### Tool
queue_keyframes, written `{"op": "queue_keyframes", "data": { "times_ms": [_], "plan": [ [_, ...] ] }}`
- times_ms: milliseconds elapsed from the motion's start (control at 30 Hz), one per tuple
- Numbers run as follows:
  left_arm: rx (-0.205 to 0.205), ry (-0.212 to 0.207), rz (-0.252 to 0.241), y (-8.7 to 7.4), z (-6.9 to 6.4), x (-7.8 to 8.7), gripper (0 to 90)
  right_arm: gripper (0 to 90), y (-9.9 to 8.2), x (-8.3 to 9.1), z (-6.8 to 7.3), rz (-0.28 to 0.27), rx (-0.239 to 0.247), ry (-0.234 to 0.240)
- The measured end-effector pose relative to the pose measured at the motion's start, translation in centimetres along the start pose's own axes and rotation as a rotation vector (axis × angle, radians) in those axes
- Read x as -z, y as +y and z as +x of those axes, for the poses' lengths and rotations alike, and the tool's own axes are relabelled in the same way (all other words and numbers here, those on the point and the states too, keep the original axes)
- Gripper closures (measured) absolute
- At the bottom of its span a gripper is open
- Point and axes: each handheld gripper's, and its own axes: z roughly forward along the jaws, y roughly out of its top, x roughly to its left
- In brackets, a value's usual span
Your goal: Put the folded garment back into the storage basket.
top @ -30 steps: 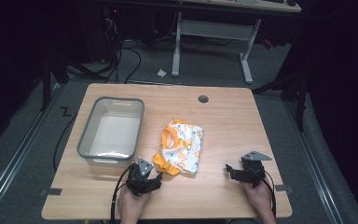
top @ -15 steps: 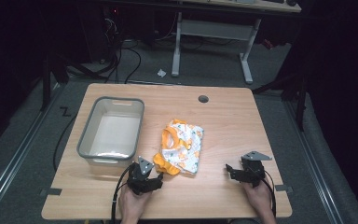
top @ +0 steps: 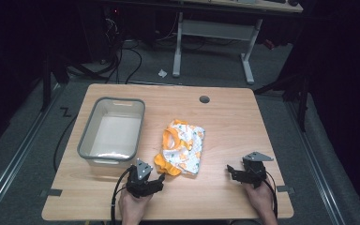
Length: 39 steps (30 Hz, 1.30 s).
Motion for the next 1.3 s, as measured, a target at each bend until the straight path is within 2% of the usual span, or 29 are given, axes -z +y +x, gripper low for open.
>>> {"op": "queue_keyframes", "data": {
  "times_ms": [300, 467, 567, 800, 967, 1300],
  "plan": [
    [-0.001, -0.027, -0.024, 1.1, -0.5, 0.5, 25.6, 23.2, 0.0, 0.0, 0.0, 0.0, 0.0, 0.0],
    [0.002, -0.044, -0.015, 1.8, -0.6, 0.5, 25.8, 23.3, 0.0, 0.0, 0.0, 0.0, 0.0, 0.0],
    [0.017, -0.054, 0.01, 2.5, -0.5, 0.6, 27.7, 23.3, 0.0, 0.0, 0.0, 0.0, 0.0, 0.0],
    [0.027, -0.063, -0.008, 4.0, -0.5, 0.8, 27.8, 23.2, 0.0, 0.0, 0.0, 0.0, 0.0, 0.0],
    [0.022, -0.068, -0.011, 5.4, -0.6, 0.2, 27.6, 23.2, 0.0, 0.0, 0.0, 0.0, 0.001, 0.001],
    [0.027, -0.078, 0.039, 7.2, -0.3, -2.3, 24.4, 23.2, 0.0, 0.0, 0.0, 0.0, 0.003, 0.001]
  ]
}}
